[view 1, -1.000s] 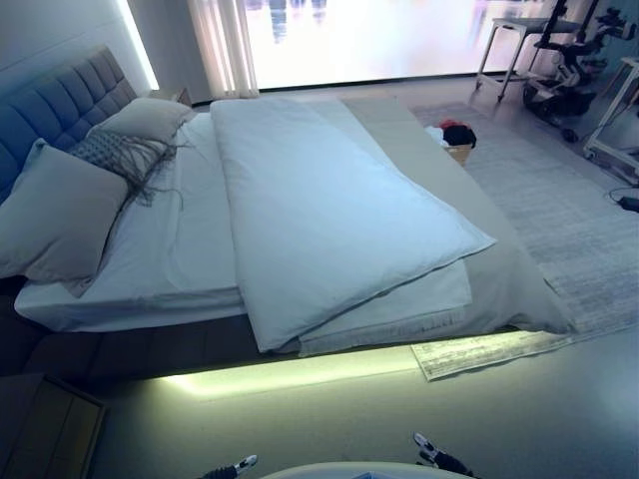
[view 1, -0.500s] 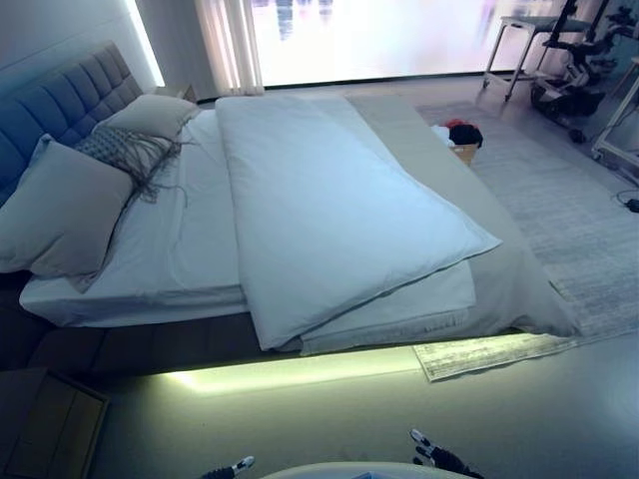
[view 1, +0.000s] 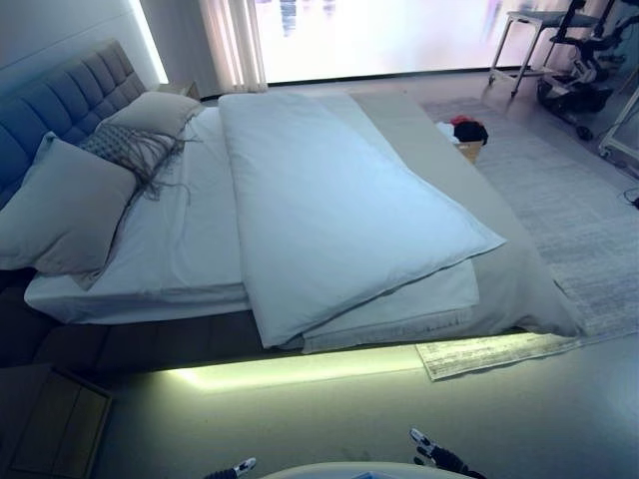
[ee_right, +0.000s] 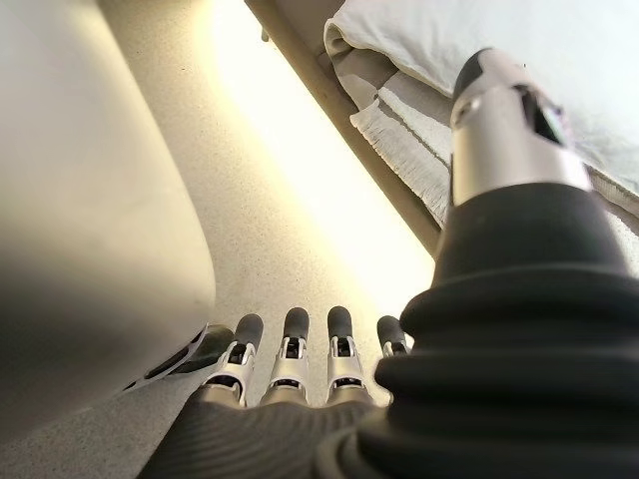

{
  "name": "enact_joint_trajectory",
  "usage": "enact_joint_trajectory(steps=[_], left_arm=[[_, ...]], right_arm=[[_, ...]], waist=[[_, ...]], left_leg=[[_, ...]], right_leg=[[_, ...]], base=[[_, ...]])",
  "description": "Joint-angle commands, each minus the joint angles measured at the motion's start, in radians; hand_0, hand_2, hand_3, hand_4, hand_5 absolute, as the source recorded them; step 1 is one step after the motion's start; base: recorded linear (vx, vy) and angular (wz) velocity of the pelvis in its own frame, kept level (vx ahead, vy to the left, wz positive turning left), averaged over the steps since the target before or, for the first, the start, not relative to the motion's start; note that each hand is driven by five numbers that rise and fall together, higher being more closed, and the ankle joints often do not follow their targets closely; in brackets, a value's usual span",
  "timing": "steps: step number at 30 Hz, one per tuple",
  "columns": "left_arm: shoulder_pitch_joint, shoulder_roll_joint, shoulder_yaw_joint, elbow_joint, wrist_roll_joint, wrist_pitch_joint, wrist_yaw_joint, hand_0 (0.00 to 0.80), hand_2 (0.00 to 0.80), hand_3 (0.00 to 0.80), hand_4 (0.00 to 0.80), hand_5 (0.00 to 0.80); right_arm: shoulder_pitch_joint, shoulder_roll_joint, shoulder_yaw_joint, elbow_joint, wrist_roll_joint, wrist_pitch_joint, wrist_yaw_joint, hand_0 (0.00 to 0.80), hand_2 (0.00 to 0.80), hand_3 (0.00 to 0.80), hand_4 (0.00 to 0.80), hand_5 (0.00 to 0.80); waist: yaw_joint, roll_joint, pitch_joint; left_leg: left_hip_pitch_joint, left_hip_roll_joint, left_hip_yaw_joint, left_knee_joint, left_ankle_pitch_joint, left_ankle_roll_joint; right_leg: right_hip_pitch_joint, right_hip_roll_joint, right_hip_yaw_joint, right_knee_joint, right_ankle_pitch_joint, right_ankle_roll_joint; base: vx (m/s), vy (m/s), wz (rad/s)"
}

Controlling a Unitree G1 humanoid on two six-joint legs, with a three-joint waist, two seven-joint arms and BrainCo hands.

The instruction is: Make the bed neatly

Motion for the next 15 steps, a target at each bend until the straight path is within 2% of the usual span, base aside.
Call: enact_joint_trajectory(steps=[1, 3, 4, 5, 6, 7, 8, 10, 13, 15], left_arm=[[-0.067, -0.016, 0.018, 0.066, -0.022, -0.012, 0.016, 0.0, 0.0, 0.0, 0.0, 0.0], [-0.068, -0.016, 0.036, 0.064, -0.033, -0.019, 0.016, 0.0, 0.0, 0.0, 0.0, 0.0], [-0.072, -0.016, 0.041, 0.063, -0.039, -0.023, 0.016, 0.0, 0.0, 0.0, 0.0, 0.0], [-0.076, -0.018, 0.047, 0.063, -0.045, -0.03, 0.012, 0.0, 0.0, 0.0, 0.0, 0.0], [-0.078, -0.019, 0.052, 0.062, -0.048, -0.037, 0.006, 0.0, 0.0, 0.0, 0.0, 0.0], [-0.081, -0.02, 0.055, 0.061, -0.043, -0.036, -0.001, 0.0, 0.0, 0.0, 0.0, 0.0], [-0.081, -0.022, 0.056, 0.059, -0.032, -0.03, -0.009, 0.0, 0.0, 0.0, 0.0, 0.0], [-0.075, -0.029, 0.051, 0.068, -0.034, -0.029, -0.012, 0.0, 0.0, 0.0, 0.0, 0.0], [-0.05, -0.032, 0.052, 0.079, -0.055, -0.033, 0.003, 0.0, 0.0, 0.0, 0.0, 0.0], [-0.047, -0.028, 0.057, 0.088, -0.044, -0.032, 0.006, 0.0, 0.0, 0.0, 0.0, 0.0]], right_arm=[[-0.087, 0.037, 0.012, 0.067, 0.006, 0.025, -0.001, 0.0, 0.0, 0.0, 0.0, 0.0], [-0.094, 0.032, 0.014, 0.067, -0.016, 0.055, 0.012, 0.0, 0.0, 0.0, 0.0, 0.0], [-0.097, 0.029, 0.017, 0.066, -0.021, 0.064, 0.019, 0.0, 0.0, 0.0, 0.0, 0.0], [-0.096, 0.024, 0.02, 0.065, -0.026, 0.068, 0.025, 0.0, 0.0, 0.0, 0.0, 0.0], [-0.094, 0.016, 0.023, 0.059, -0.036, 0.073, 0.019, 0.0, 0.0, 0.0, 0.0, 0.0], [-0.095, 0.009, 0.024, 0.051, -0.049, 0.079, 0.003, 0.0, 0.0, 0.0, 0.0, 0.0], [-0.094, -0.002, 0.021, 0.048, -0.061, 0.084, -0.012, 0.0, 0.0, 0.0, 0.0, 0.0], [-0.093, -0.02, 0.009, 0.059, -0.063, 0.083, -0.017, 0.0, 0.0, 0.0, 0.0, 0.0], [-0.097, -0.031, -0.004, 0.081, -0.095, 0.086, 0.003, 0.0, 0.0, 0.0, 0.0, 0.0], [-0.096, -0.03, -0.001, 0.086, -0.08, 0.077, 0.003, 0.0, 0.0, 0.0, 0.0, 0.0]], waist=[[0.018, -0.05, 0.022], [0.016, -0.064, 0.033], [0.018, -0.073, 0.044], [0.023, -0.083, 0.059], [0.031, -0.086, 0.08], [0.035, -0.082, 0.098], [0.039, -0.075, 0.115], [0.046, -0.057, 0.136], [0.061, -0.033, 0.144], [0.075, -0.03, 0.141]], left_leg=[[0.006, -0.02, -0.006, 0.013, -0.01, 0.028], [-0.028, -0.006, 0.009, 0.112, -0.023, 0.019], [-0.08, -0.003, 0.008, 0.213, -0.004, 0.013], [-0.15, -0.005, 0.002, 0.336, 0.028, 0.008], [-0.232, -0.004, -0.012, 0.442, 0.088, -0.003], [-0.296, 0.0, -0.024, 0.501, 0.119, -0.013], [-0.332, 0.006, -0.026, 0.505, 0.15, -0.026], [-0.346, 0.014, -0.018, 0.415, 0.199, -0.043], [-0.329, 0.044, -0.016, 0.188, 0.271, -0.054], [-0.332, 0.053, -0.019, 0.073, 0.286, -0.056]], right_leg=[[0.011, 0.0, 0.019, 0.009, -0.004, 0.015], [0.004, -0.001, 0.021, 0.03, -0.008, -0.001], [0.0, -0.001, 0.022, 0.043, -0.008, -0.011], [-0.002, 0.0, 0.023, 0.057, -0.013, -0.025], [0.0, 0.005, 0.028, 0.072, -0.021, -0.04], [-0.001, 0.009, 0.032, 0.087, -0.028, -0.049], [0.004, 0.014, 0.035, 0.097, -0.035, -0.052], [0.026, 0.028, 0.043, 0.093, -0.045, -0.048], [0.066, 0.048, 0.064, 0.07, -0.062, -0.038], [0.096, 0.051, 0.08, 0.059, -0.076, -0.033]], base=[[0.044, -0.096, 0.0], [0.025, -0.106, -0.01], [0.005, -0.126, 0.0], [-0.004, -0.133, -0.02], [-0.009, -0.106, 0.0], [0.014, -0.041, -0.08], [0.08, 0.038, -0.18], [0.21, 0.099, -0.26], [0.299, 0.108, -0.08], [0.285, 0.09, -0.19]])
